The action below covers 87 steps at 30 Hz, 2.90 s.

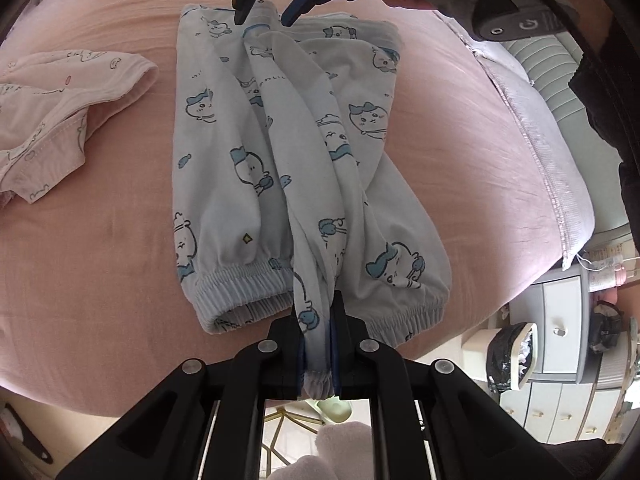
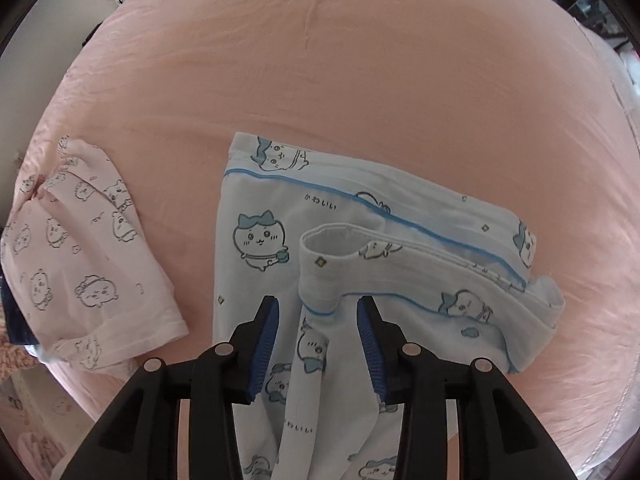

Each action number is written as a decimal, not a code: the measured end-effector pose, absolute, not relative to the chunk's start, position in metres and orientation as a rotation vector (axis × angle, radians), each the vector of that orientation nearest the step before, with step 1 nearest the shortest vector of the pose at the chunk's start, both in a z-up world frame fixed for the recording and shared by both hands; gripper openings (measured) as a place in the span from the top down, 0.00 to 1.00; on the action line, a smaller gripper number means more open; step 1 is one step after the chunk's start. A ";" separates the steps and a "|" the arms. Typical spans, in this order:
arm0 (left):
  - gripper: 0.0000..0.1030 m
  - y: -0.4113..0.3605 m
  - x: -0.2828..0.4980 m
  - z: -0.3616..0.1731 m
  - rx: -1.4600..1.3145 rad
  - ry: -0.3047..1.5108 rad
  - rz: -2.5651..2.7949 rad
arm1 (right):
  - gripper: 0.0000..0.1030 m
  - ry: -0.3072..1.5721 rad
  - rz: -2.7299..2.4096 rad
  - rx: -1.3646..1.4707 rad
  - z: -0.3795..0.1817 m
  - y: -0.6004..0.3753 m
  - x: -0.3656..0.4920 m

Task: Fold clothes

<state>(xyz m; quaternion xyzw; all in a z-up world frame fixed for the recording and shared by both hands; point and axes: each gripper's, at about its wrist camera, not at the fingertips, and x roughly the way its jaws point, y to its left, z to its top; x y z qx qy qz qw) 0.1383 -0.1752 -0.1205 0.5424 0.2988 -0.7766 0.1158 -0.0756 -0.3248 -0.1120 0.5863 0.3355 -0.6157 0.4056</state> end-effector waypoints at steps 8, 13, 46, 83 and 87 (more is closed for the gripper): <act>0.92 -0.167 0.132 -0.119 1.615 0.802 -2.257 | 0.61 0.910 -1.544 1.505 -0.136 -0.328 -0.078; 0.92 -0.169 0.131 -0.118 1.618 0.813 -2.256 | 0.84 0.936 -1.526 1.483 -0.143 -0.323 -0.079; 0.92 -0.213 0.171 -0.119 1.489 0.972 -2.179 | 0.95 0.666 -1.568 1.212 -0.070 -0.331 -0.080; 0.34 -0.211 0.168 -0.103 1.701 0.276 -2.335 | 0.26 0.893 -1.606 0.633 -0.030 -0.139 -0.014; 0.34 -0.202 0.170 -0.098 1.691 0.100 -2.374 | 0.26 1.052 -1.549 0.481 -0.051 -0.108 0.014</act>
